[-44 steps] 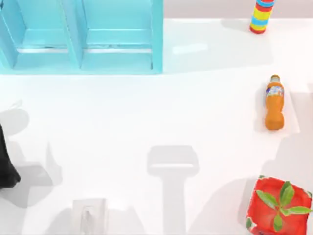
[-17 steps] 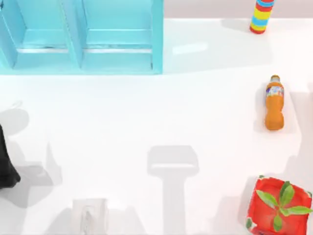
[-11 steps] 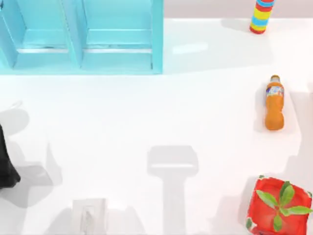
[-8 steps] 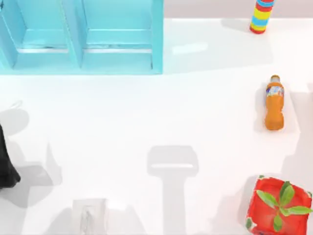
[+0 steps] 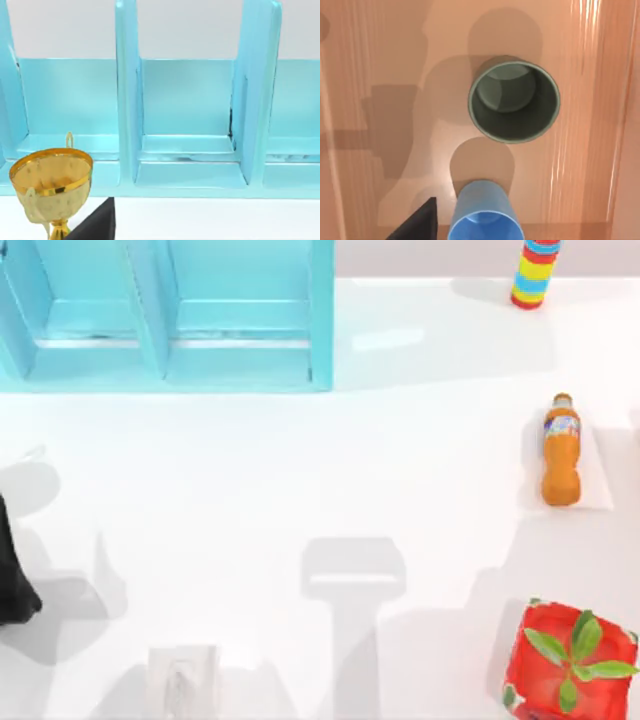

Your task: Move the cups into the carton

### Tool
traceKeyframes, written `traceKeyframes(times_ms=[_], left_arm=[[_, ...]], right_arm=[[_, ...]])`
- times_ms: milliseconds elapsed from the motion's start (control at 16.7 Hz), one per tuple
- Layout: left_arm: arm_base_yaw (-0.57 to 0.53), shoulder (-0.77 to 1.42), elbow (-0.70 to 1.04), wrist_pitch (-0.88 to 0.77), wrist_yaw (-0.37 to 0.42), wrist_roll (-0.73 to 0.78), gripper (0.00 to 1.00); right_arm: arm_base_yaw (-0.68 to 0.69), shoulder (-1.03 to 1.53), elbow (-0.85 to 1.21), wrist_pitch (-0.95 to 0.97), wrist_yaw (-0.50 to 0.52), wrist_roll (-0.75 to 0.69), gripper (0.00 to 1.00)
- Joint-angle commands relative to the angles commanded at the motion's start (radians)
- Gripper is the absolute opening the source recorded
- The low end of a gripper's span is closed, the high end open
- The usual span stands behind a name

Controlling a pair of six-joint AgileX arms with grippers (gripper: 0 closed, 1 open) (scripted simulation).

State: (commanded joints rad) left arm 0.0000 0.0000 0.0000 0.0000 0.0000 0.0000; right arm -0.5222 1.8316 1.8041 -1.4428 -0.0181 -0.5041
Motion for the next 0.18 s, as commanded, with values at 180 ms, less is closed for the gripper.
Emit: traceKeyframes(times_ms=[180], left_arm=[[0.0,0.0,0.0,0.0,0.0,0.0,1.0]], right_arm=[[0.001,-0.002,0.03,-0.029,-0.001,0.0,1.0]])
